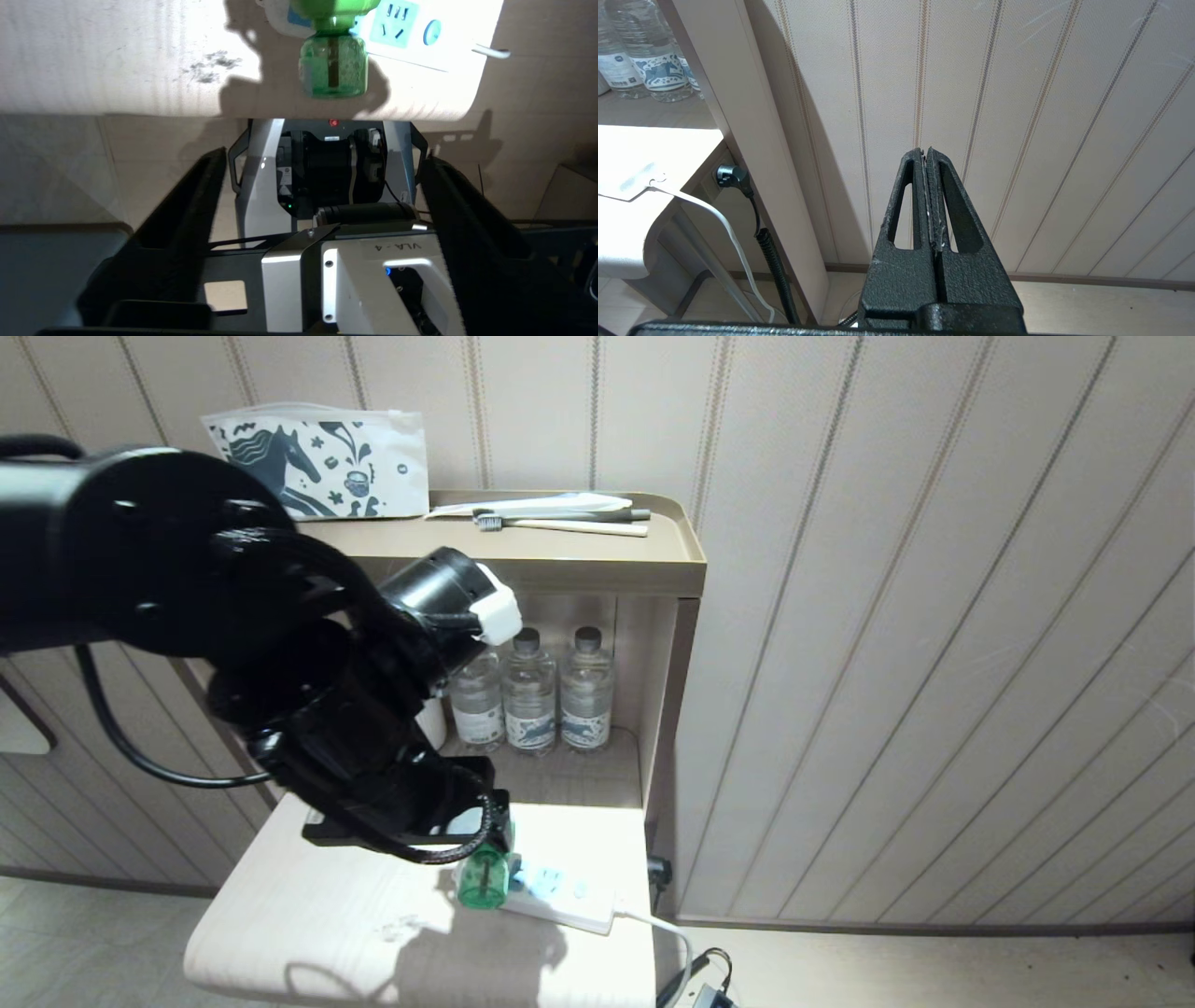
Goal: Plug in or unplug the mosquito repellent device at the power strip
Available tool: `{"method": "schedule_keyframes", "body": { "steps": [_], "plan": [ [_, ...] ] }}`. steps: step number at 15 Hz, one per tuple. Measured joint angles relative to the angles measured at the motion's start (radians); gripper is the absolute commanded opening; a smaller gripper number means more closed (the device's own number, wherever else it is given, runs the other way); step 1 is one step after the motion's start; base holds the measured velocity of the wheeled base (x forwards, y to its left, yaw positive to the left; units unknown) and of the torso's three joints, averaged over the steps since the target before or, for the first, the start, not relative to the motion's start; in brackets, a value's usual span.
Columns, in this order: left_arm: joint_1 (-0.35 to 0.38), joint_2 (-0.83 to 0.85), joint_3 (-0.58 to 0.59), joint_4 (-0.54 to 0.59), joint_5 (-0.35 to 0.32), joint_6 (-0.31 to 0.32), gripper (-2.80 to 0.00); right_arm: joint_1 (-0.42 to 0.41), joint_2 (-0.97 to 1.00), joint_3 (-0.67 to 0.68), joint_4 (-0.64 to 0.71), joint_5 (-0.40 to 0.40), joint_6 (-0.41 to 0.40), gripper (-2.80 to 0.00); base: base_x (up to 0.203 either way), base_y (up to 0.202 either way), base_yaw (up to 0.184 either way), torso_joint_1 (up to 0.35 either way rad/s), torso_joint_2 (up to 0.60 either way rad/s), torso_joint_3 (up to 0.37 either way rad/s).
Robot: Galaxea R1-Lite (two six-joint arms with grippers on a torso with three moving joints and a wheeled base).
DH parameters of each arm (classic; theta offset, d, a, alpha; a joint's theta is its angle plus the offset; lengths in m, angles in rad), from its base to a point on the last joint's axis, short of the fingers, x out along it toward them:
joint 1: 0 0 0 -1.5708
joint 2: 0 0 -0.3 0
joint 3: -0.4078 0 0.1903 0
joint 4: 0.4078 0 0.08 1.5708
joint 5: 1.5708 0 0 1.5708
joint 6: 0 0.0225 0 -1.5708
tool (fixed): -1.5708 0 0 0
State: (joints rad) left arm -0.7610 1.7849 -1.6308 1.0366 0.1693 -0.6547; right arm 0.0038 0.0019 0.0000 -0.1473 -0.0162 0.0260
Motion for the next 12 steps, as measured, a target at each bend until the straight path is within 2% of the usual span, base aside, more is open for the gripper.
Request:
{"method": "schedule_keyframes", "body": {
  "steps": [5,6,8,10,12],
  "plan": [
    [-0.016,-0.325,0.205,-0.067,0.115,-0.009,-2.80,0.000,0.000,0.000,0.000,0.001,0.000,-2.80,0.000,0.000,0.000,0.000,0.00,0.000],
    [-0.016,-0.399,0.262,-0.098,0.154,-0.012,-2.80,0.000,0.000,0.000,0.000,0.000,0.000,-2.80,0.000,0.000,0.000,0.000,0.00,0.000],
    [-0.010,-0.563,0.424,-0.168,0.282,-0.053,-2.80,0.000,0.000,0.000,0.000,0.000,0.000,-2.80,0.000,0.000,0.000,0.000,0.00,0.000],
    [0.041,-0.706,0.573,-0.198,0.422,-0.140,-2.80,0.000,0.000,0.000,0.000,0.001,0.000,-2.80,0.000,0.000,0.000,0.000,0.00,0.000],
    [0.153,-0.836,0.676,-0.206,0.505,-0.195,-2.80,0.000,0.000,0.000,0.000,0.000,0.000,-2.80,0.000,0.000,0.000,0.000,0.00,0.000]
  ]
}}
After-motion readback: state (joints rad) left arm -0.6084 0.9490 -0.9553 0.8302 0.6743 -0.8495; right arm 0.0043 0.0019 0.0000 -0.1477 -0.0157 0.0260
